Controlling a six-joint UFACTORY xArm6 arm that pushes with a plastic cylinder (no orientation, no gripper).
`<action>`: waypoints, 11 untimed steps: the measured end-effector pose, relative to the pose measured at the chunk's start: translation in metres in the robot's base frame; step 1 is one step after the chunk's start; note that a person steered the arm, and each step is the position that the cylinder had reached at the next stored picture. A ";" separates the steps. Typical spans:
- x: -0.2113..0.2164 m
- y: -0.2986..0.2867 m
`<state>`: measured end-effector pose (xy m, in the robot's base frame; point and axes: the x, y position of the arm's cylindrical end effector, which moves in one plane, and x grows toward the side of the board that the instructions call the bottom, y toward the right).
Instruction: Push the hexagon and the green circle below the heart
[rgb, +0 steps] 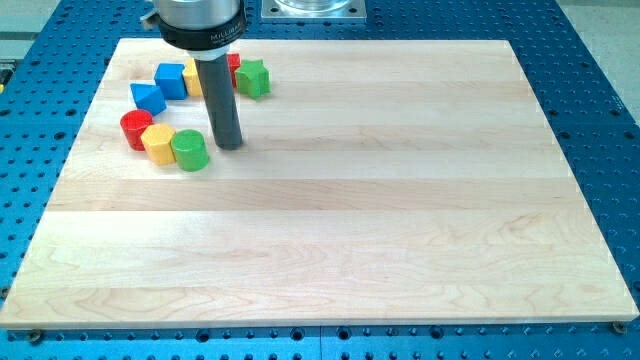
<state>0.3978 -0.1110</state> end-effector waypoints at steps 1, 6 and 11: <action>0.012 -0.016; -0.021 -0.110; 0.032 0.026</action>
